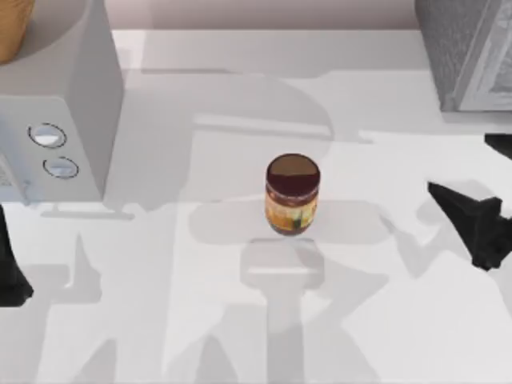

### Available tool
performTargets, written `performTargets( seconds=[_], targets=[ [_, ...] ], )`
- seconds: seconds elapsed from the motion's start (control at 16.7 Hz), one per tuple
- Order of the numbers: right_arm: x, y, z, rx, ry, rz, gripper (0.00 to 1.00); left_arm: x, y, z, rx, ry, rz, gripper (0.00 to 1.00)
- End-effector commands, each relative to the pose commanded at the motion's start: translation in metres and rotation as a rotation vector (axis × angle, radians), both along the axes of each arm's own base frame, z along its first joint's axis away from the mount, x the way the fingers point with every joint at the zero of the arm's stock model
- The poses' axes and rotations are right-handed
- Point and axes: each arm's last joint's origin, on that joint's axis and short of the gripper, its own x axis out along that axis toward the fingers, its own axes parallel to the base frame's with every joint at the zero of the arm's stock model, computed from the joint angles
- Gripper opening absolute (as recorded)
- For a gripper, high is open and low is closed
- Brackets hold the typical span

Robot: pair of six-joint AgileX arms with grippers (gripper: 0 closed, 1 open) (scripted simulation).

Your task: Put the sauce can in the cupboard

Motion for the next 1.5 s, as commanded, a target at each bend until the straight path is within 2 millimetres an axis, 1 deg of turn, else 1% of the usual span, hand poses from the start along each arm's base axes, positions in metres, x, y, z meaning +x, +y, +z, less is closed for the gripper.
performTargets(
  seconds=[0.12,0.3,0.42,0.54,0.72,0.9,1.02,1.32,1.38,1.5],
  targets=[
    [0.031,0.011,-0.009,0.014,0.027,0.130,1.00,0.000,0.000,0.000,0.000,0.000,0.000,1.00],
    [0.076,0.027,-0.034,0.047,0.048,0.320,1.00,0.000,0.000,0.000,0.000,0.000,0.000,1.00],
    [0.102,0.038,-0.058,0.073,0.048,0.438,1.00,0.000,0.000,0.000,0.000,0.000,0.000,1.00],
    [0.124,0.048,-0.084,0.099,0.035,0.546,1.00,0.000,0.000,0.000,0.000,0.000,0.000,1.00],
    [0.148,0.059,-0.122,0.133,-0.003,0.682,1.00,0.000,0.000,0.000,0.000,0.000,0.000,1.00],
    [0.163,0.066,-0.151,0.154,-0.050,0.777,1.00,0.000,0.000,0.000,0.000,0.000,0.000,1.00],
    [0.168,0.068,-0.163,0.161,-0.075,0.814,1.00,0.000,0.000,0.000,0.000,0.000,0.000,1.00],
    [0.169,0.069,-0.166,0.163,-0.083,0.824,1.00,0.000,0.000,0.000,0.000,0.000,0.000,1.00],
    [0.169,0.066,-0.166,0.163,-0.079,0.816,1.00,0.000,0.000,0.000,0.000,0.000,0.000,1.00],
    [0.170,0.073,-0.166,0.162,-0.082,0.821,1.00,0.000,0.000,0.000,0.000,0.000,0.000,1.00]
  ],
)
